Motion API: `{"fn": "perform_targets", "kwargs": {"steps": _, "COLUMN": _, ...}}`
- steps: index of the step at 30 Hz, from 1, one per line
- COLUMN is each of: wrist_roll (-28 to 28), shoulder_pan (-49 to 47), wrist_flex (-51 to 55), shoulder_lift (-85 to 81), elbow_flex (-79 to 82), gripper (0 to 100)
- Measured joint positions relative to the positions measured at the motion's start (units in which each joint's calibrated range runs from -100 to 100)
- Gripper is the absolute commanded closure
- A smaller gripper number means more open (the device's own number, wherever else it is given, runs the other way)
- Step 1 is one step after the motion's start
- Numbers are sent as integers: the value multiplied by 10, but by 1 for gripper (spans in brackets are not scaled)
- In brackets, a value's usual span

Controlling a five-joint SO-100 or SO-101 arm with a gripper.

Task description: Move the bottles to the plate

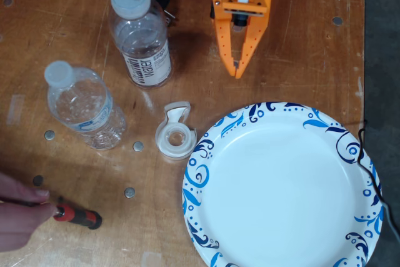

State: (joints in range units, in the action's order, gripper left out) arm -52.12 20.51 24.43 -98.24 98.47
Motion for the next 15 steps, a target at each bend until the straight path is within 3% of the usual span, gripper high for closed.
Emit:
{"fn": "perform_targets", "kwargs": {"steps": 4, "wrist_roll": 14, "shoulder_pan": 47, "wrist_flex": -20, "shoulder_lift": 0, "elbow_flex": 0, "gripper": 99}}
{"fn": "perform_targets", "kwargs": {"steps": 15, "wrist_roll": 19, "shoulder_pan": 57, "wrist_flex": -24, "shoulder_lift": 0, "elbow_flex": 0, "gripper": 99}}
